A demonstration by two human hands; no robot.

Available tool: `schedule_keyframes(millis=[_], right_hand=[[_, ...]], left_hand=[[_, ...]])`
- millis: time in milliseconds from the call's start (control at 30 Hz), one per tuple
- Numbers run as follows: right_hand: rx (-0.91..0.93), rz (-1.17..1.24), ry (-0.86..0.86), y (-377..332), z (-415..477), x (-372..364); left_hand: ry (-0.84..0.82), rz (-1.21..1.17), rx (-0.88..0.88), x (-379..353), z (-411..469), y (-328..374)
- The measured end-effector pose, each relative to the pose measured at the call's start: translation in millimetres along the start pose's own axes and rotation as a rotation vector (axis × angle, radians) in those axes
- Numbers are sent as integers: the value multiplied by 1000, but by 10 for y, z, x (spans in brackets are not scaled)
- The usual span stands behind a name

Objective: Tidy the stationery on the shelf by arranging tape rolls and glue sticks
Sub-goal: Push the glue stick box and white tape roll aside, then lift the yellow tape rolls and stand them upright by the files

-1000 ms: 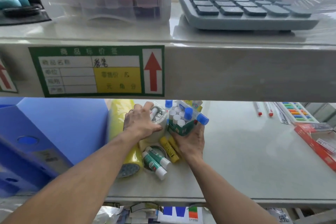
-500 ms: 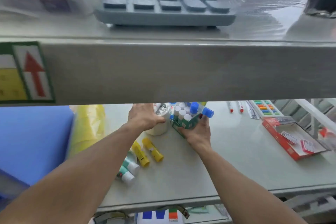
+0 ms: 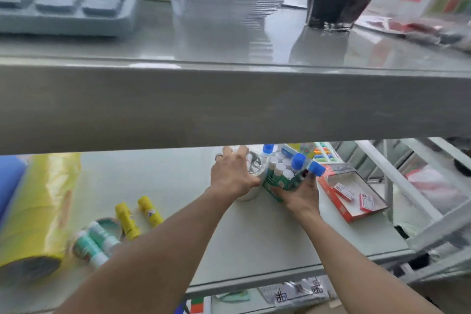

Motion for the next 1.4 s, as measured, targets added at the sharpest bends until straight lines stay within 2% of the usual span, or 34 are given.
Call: schedule_keyframes(millis=[267,400,467,533,633,700,767,800,867,967,1033,1167,1400], right_hand=[[1,10,-13,262,216,250],[-23,71,14,260,-31,294],[-84,90,106,267,-389,274],[-47,103,135,106,-841,115],[211,90,-61,-525,-1384,-417],[436,-13,-258,-1078,-1674,-846],[594,-180,-447,-1563,-1945,-1287],[633,-274,-522,-1744,-2056,-1491],[670,-463,-628,-1995,-2206,-1859],[657,-646,-663,-2169,-2258,-2211],[655,-714,-664,-2234,-2276,-2338],[661,-801,-640,-2360,-2389,-2467],[585,-809,-705,-2455,-2416,-2575]], left_hand=[[10,1,4,-301,116,356],[5,-62,18,-199,31,322],[75,-129,12,27,-189,190],[191,-214,17,334,-568,-89],[474,-232,25,968,-1316,-741],[659,-203,110,1430,-1805,-1256],[760,-131,232,1835,-2110,-1763],[750,-91,305,1979,-2160,-2004],[628,-23,445,2131,-2096,-2462],[375,-43,570,2097,-1901,-2901],[275,-128,609,2043,-1808,-3050],[214,-242,639,2039,-1666,-3169],[152,-307,667,2062,-1612,-3256]])
Point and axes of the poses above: each hand's wrist, its own z-axis towards the middle knuckle, its own x-axis out of the back of the hand, y = z × x, the point moved 7 cm from there along z, towards the middle knuckle, and after that the axes turned 9 degrees about -z, right-handed, at the moved point
